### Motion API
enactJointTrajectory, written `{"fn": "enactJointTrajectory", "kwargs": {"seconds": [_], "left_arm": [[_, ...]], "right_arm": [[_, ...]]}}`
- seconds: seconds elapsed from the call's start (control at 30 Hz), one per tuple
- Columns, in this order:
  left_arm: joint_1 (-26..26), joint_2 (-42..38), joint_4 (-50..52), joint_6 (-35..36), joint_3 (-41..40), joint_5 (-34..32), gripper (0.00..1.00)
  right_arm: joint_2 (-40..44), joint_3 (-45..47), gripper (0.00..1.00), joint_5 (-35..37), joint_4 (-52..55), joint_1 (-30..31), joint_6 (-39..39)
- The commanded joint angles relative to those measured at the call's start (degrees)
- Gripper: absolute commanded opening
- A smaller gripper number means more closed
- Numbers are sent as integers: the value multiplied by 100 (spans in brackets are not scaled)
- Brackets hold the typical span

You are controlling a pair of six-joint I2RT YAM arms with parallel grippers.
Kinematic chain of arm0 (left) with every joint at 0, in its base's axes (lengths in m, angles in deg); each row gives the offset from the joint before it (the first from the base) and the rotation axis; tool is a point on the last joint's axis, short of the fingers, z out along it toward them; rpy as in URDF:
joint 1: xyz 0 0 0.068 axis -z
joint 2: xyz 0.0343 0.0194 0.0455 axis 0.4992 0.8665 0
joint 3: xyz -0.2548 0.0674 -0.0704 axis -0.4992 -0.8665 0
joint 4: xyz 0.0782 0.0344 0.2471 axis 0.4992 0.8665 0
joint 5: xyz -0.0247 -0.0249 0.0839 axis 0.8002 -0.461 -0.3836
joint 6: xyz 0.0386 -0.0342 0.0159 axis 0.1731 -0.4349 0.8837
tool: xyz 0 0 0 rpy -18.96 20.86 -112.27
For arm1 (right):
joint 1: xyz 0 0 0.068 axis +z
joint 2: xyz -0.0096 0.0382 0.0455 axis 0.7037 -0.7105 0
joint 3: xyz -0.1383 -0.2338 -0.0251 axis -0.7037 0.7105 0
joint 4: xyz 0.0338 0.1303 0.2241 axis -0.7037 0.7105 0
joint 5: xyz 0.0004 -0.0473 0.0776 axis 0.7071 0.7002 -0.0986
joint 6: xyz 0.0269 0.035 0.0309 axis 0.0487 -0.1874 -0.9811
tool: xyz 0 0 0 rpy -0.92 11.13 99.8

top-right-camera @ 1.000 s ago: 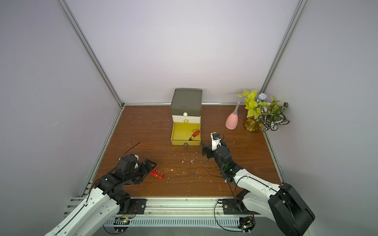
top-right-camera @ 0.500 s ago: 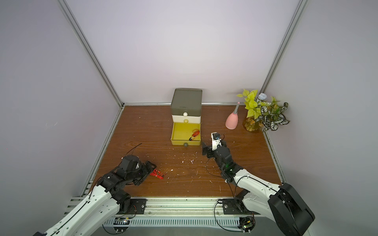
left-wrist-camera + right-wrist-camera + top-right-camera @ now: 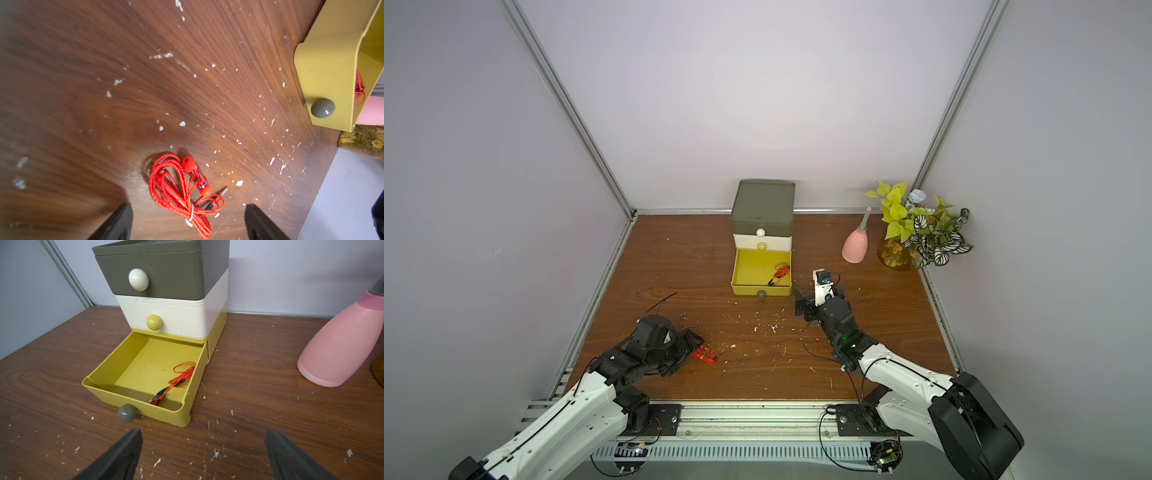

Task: Place the wired earphones into the drawer by color
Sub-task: Pick up the wired earphones from the center of the board.

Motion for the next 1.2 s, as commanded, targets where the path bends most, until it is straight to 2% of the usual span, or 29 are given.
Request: {"fn": "enactJointTrajectory", "kwargs": {"seconds": [0.0, 0.43, 0.9, 1.17], "left_arm": [[71, 87, -303, 40, -115, 76, 76], [90, 389, -1051, 50, -297, 45, 56], [107, 907, -1638, 305, -284, -31, 24], [107, 951, -1718, 323, -310, -29, 20]], "right_arm": [[21, 28, 99, 144, -271, -13, -60], [30, 41, 99, 136, -288, -26, -68], [42, 43, 99, 127, -289, -28, -73], [47, 56, 99, 134, -297, -28, -71]]}}
